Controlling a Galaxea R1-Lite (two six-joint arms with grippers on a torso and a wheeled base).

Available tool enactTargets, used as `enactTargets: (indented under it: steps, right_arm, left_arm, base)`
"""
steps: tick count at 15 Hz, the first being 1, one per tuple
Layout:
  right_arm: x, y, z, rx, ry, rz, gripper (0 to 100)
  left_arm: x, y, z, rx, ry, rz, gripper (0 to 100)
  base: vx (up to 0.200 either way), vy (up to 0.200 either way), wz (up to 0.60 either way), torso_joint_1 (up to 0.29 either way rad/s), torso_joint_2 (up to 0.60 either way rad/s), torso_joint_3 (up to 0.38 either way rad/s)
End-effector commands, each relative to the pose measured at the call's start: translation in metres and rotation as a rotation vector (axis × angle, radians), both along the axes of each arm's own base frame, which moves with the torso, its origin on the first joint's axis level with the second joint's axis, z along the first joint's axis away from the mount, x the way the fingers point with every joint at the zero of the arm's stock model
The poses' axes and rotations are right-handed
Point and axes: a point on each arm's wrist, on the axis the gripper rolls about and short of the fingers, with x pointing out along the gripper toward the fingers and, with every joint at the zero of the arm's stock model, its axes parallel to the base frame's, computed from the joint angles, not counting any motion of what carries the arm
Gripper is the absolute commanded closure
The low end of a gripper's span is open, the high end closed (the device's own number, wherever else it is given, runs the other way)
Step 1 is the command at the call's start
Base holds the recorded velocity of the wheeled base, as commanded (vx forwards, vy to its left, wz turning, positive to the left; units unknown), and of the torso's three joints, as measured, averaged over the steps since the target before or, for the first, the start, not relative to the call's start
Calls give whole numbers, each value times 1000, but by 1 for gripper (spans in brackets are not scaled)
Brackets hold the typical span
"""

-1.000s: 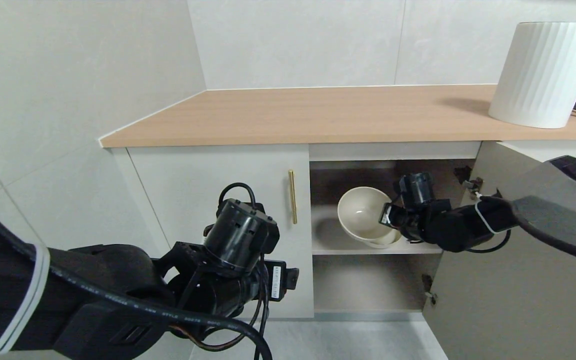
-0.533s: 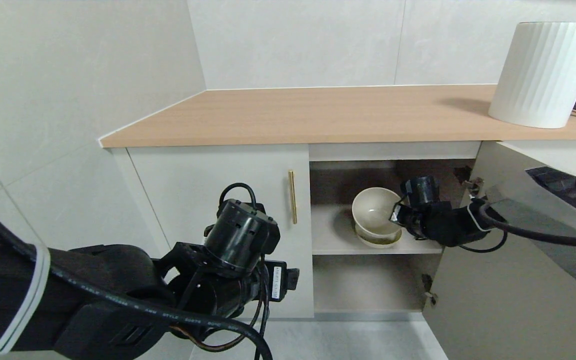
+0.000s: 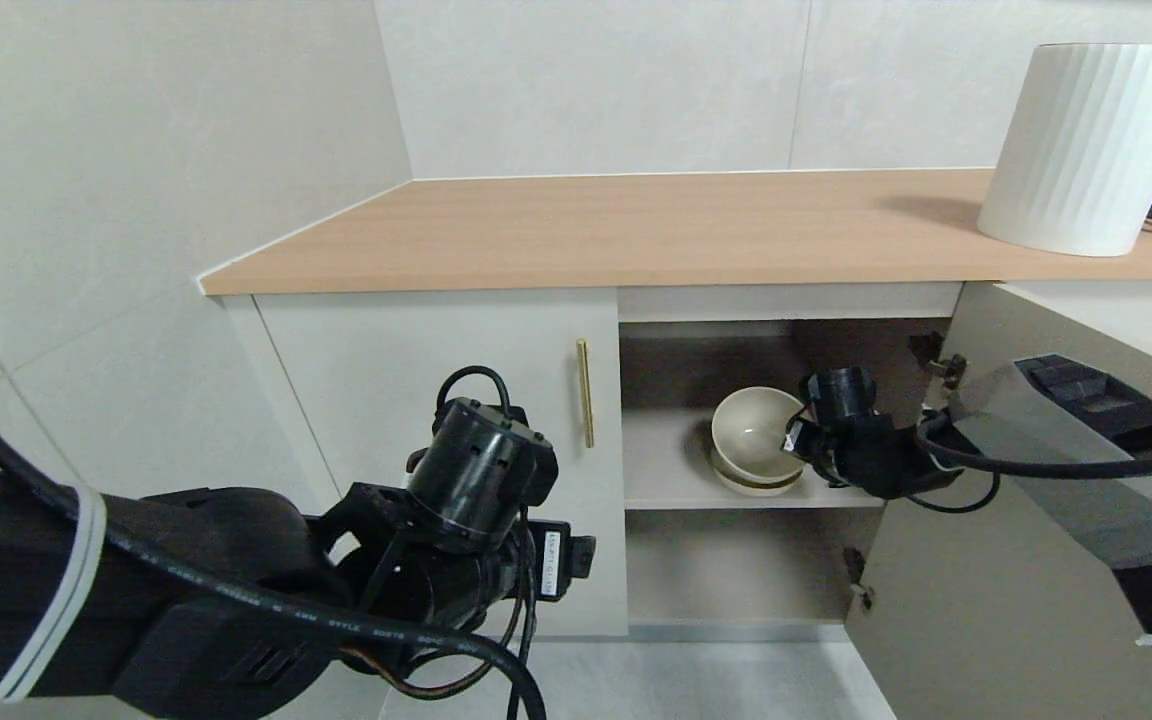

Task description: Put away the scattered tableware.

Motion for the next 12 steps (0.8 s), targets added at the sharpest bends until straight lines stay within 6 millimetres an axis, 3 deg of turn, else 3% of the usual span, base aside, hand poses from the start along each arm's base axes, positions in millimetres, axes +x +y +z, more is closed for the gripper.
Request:
enactTargets:
  steps: [1, 9, 10, 12]
  right_arm:
    - [2, 0, -5, -1, 3, 0, 100]
    - [2, 4, -8, -6, 16, 5, 100]
    - [4, 4, -6, -5, 10, 5, 0]
    - [3, 4, -6, -6, 15, 5, 0]
  left_arm:
    - [0, 0, -1, 2, 2, 0, 0]
    - [0, 0, 0, -1, -1, 0, 0]
    - [0, 0, 0, -1, -1, 0, 0]
    - [0, 0, 0, -1, -1, 0, 0]
  base:
    - [0, 0, 0, 0, 0, 0]
    - [0, 0, 0, 0, 0, 0]
    - [0, 0, 0, 0, 0, 0]
    - [0, 0, 0, 0, 0, 0]
